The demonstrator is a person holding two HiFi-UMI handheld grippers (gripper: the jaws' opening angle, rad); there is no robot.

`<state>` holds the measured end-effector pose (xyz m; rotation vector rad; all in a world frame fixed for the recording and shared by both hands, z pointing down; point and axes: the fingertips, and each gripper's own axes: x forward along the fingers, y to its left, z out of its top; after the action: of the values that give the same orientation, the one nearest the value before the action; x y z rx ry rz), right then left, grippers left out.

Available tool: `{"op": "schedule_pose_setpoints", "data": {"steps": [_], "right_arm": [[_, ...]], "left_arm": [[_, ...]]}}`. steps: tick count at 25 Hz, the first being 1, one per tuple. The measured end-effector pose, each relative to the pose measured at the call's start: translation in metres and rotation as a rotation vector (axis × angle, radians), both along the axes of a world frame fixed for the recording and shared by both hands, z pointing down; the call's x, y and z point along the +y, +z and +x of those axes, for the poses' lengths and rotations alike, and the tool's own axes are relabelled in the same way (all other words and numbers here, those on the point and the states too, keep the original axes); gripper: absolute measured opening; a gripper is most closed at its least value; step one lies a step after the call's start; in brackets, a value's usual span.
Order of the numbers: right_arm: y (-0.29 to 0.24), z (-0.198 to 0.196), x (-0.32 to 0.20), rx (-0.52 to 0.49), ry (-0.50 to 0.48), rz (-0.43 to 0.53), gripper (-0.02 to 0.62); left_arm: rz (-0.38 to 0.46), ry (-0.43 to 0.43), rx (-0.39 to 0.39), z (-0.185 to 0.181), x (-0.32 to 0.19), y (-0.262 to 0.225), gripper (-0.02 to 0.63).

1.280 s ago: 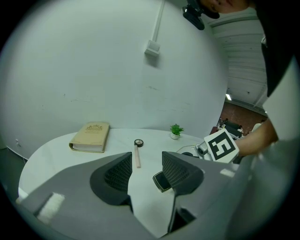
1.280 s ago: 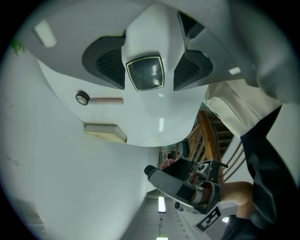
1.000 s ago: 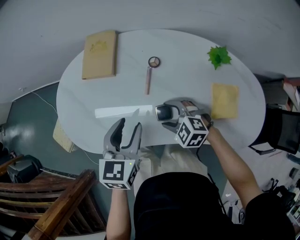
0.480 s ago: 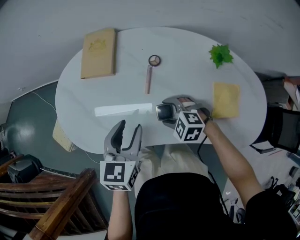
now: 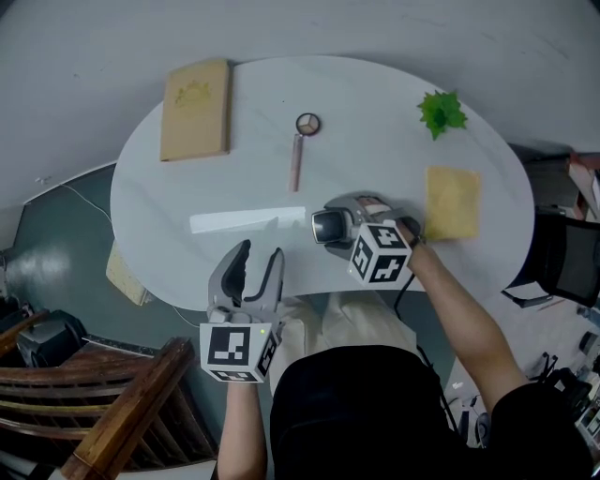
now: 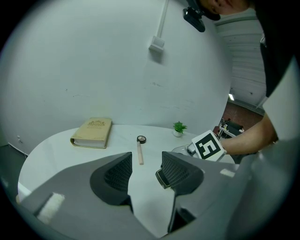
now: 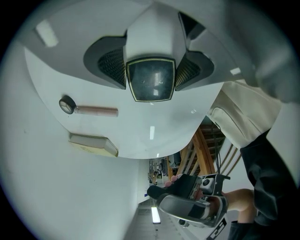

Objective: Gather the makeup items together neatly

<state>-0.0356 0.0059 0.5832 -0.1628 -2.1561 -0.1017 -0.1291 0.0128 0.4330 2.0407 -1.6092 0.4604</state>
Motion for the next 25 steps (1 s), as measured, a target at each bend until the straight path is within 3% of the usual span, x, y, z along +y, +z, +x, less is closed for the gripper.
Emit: {"op": "schedule_pose_setpoints", "data": {"steps": [18,25], "right_arm": [[-0.004,0.019,-0.048,-0.007,0.147,0.044,0.333],[-0.003,0.019,-0.067,0.008,0.132,0.061,0.333]], "left_arm": [[0.007,0.034,0.002,0.016,-0.009,0.002,0.196],[0.015,0.046,-0.001,0.021,-0.011,-0.001,0.196]]}}
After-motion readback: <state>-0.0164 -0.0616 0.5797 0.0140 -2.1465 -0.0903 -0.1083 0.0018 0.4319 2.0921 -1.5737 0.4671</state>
